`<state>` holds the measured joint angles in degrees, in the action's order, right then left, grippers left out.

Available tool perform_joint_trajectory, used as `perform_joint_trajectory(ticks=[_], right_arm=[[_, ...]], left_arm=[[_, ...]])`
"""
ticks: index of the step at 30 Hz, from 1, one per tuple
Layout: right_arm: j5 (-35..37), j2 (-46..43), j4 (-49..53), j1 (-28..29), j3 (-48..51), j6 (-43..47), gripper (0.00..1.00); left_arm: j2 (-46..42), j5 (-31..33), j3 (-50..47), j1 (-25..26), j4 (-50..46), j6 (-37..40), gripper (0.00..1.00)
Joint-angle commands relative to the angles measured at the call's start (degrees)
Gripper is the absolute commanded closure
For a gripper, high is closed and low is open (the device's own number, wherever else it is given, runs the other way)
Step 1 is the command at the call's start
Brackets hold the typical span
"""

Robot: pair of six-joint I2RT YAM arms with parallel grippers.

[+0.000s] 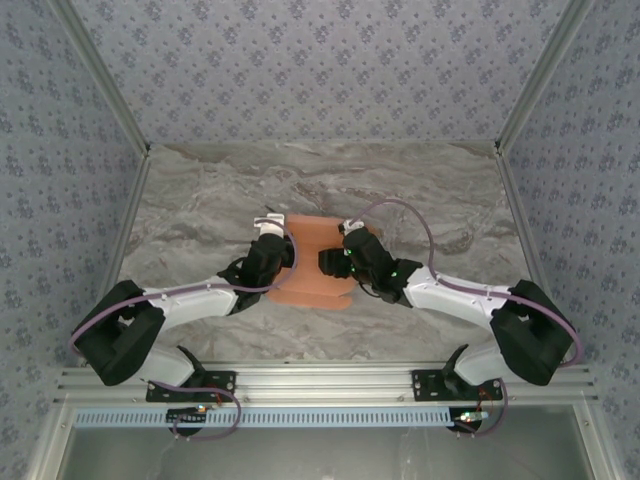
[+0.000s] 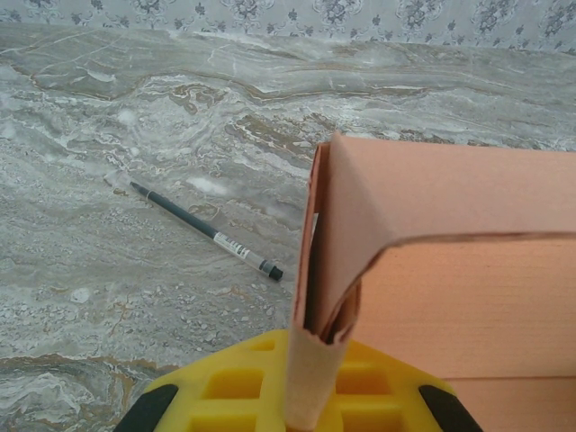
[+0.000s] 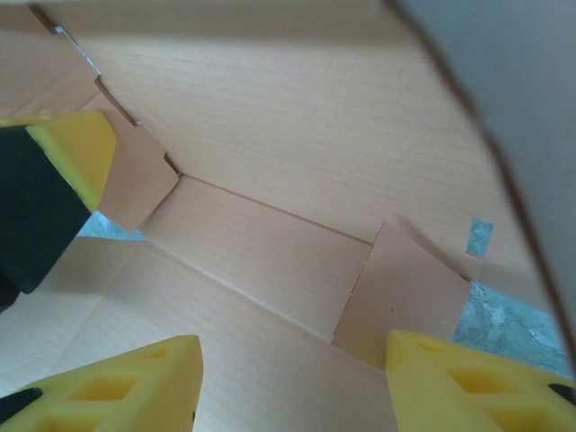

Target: Fold the paper box

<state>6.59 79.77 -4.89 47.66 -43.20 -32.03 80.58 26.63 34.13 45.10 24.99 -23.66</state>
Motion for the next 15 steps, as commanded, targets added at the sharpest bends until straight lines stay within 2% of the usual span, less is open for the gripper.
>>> perform_joint_trajectory(ticks=[1,15], right_arm=[[-0.41,-3.69,3.37,0.06,0.16,3.24,0.41],[-0.88,-17.89,24.00,-3.46,-3.74,12.69,0.39]], left_arm=[[-0.27,-0.41,0.24,0.22,1.32,-0.94,1.00],[-0.18,-2.53,-0.37,-1.95,1.71,-2.86,1.00]])
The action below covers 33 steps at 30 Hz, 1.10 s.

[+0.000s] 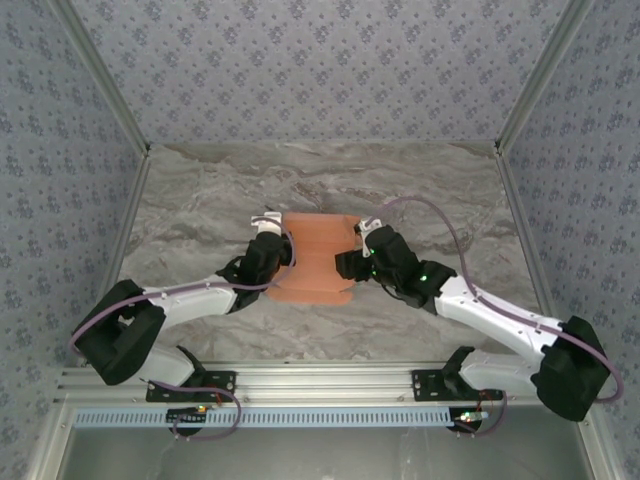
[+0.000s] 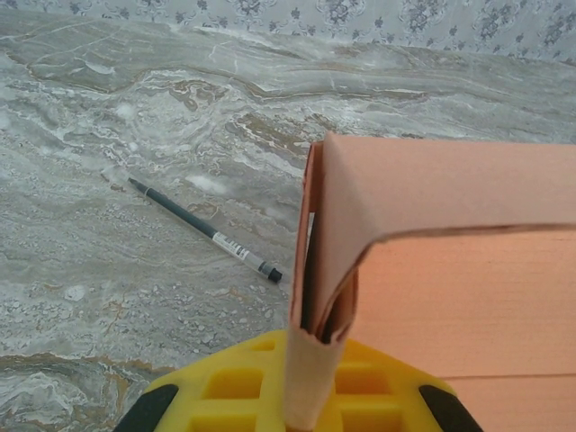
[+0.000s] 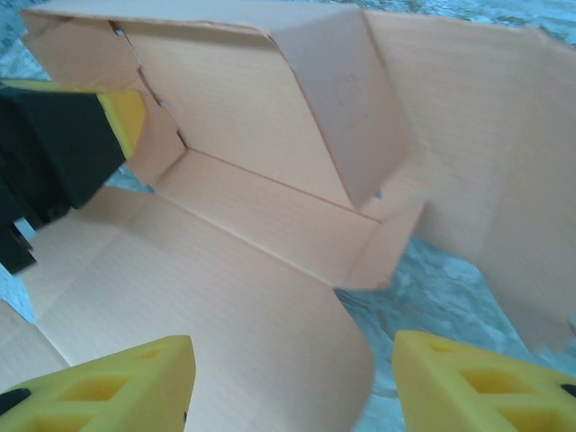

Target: Fold the paper box

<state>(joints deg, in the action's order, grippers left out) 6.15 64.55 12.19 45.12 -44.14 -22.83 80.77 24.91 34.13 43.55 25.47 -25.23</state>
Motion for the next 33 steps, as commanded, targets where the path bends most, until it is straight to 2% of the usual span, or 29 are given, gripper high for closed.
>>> perform_joint_trajectory(ticks=[1,6,11,17,21,27,33], right_arm=[[-0.70,-3.66,8.29,-1.60,-3.45,4.14,0.39],[-2.80,-7.02,12.77,-5.62,-5.98,6.97,0.39],[-6.32,-8.44,14.19,-12.00,-7.18,8.80,0.38],[-11.18,-5.86,15.38,-22.44,-8.35,8.83,0.39],[-12.79,-1.99,14.49,-26.97,-8.56,7.80,0.40],[-21.01,5.12,7.61,-26.44,-8.02,8.53,0.42],[-27.20,6.19,3.20,-23.99,-7.29,11.63,0.43]], left_arm=[[-0.53,-0.82,-0.46,-0.50,1.13,-1.39,1.00],[-1.57,-0.99,-0.73,-0.78,0.42,-1.48,1.00],[-2.86,-1.24,-0.82,-0.94,-0.71,-1.35,1.00],[-4.61,-1.38,-0.82,-0.95,-2.09,-1.13,1.00],[-5.40,-1.44,-0.91,-0.96,-2.37,-1.13,1.00],[-5.90,-1.53,-0.99,-1.00,-2.79,-1.39,1.00],[-5.76,-1.47,-0.91,-1.08,-2.77,-1.35,1.00]])
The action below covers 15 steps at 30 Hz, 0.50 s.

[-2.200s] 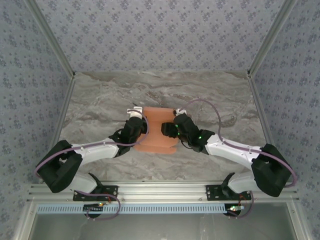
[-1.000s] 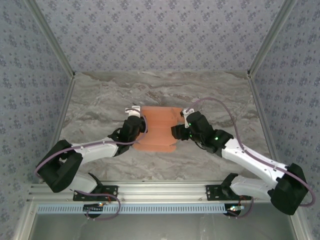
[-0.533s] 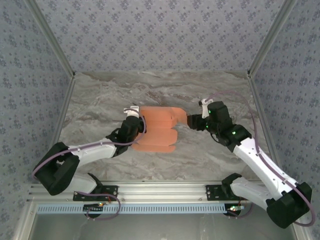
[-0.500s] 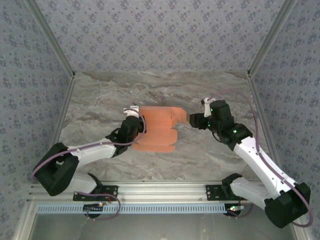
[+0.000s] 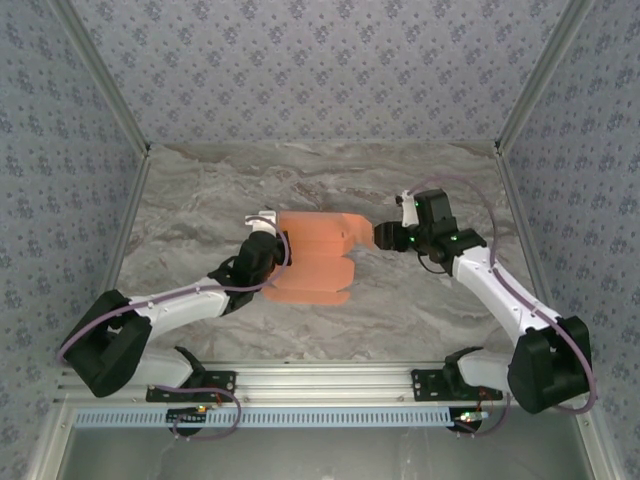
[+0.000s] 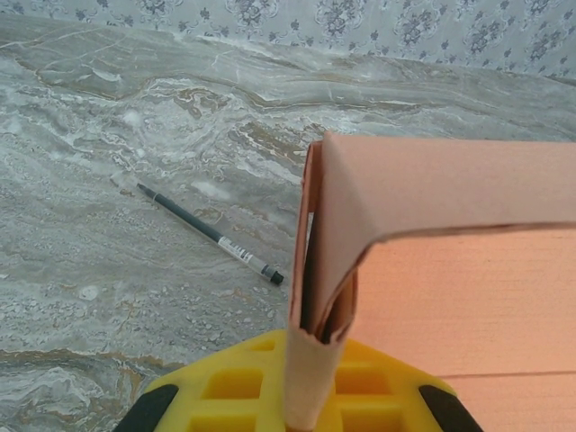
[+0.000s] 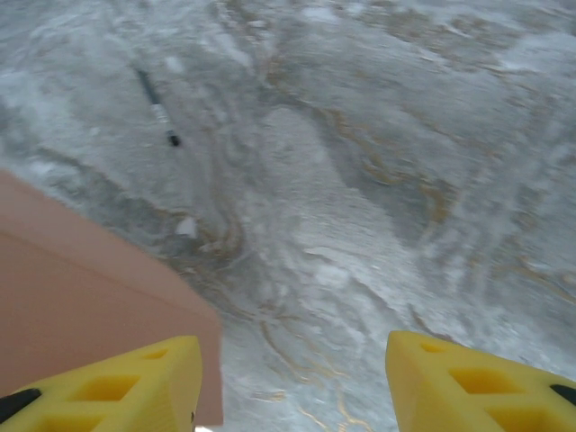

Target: Fold the paper box

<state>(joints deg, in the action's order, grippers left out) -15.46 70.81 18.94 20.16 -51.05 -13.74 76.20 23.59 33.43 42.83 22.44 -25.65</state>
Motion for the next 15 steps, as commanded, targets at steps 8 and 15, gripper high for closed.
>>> perform_joint_trajectory(ticks=[8,15], right_arm=[[-9.23,1.78,-5.22,3.71,0.77,4.30,0.44],[-9.63,3.14,-5.82,5.94,0.27,5.73,0.45]], left_arm=[[-1.12,-0.30,-0.12,-0.34,0.68,-1.08,1.00],[-1.16,-0.38,-0.03,-0.36,0.53,-0.86,1.00]])
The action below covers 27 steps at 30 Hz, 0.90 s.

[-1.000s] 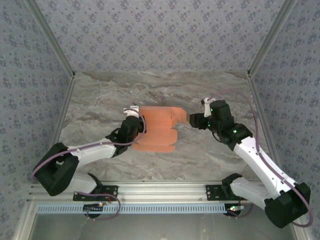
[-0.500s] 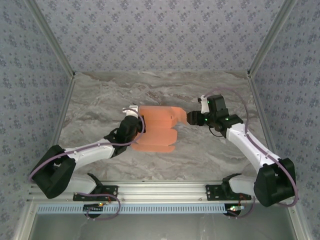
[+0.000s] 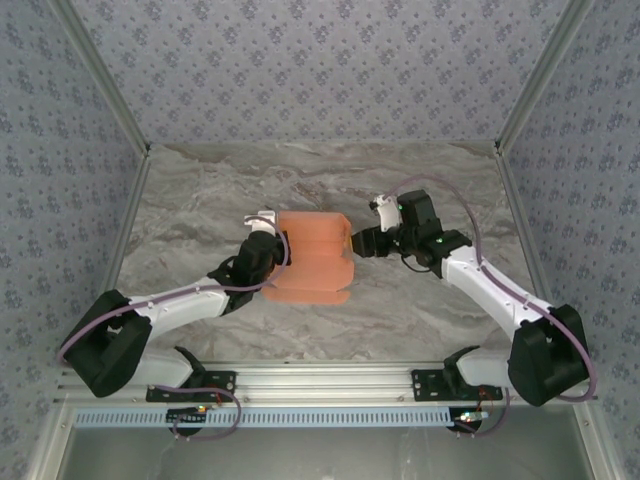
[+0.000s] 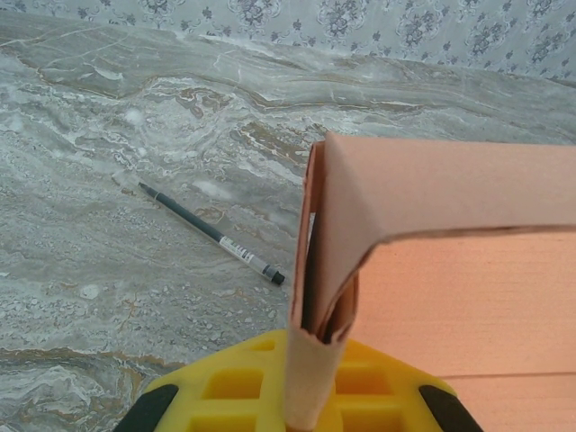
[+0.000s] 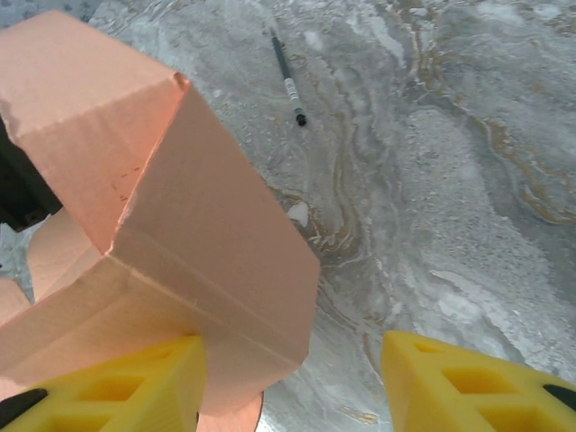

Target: Fold the paper box

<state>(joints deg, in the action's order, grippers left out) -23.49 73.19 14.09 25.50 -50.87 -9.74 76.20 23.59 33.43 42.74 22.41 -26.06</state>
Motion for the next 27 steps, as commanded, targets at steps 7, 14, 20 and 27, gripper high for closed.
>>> perform_joint_trajectory(ticks=[7,14,20,27], right_arm=[[-1.92,2.42,-2.03,2.25,-0.30,2.09,0.45],[-2.17,3.89,-2.47,4.12,-1.17,3.14,0.45],[-0.53,4.75,-3.46,4.97,-2.04,3.15,0.46],[2.70,6.63,-3.58,6.47,-4.87,4.61,0.49]], left_arm=[[-1.08,-0.43,-0.14,-0.21,0.64,-0.65,1.00],[-1.15,-0.54,-0.31,-0.27,0.46,-0.74,1.00],[-1.25,-0.71,-0.38,-0.20,0.47,-0.82,1.00],[-1.50,-0.75,-0.38,-0.24,0.41,-0.83,1.00]])
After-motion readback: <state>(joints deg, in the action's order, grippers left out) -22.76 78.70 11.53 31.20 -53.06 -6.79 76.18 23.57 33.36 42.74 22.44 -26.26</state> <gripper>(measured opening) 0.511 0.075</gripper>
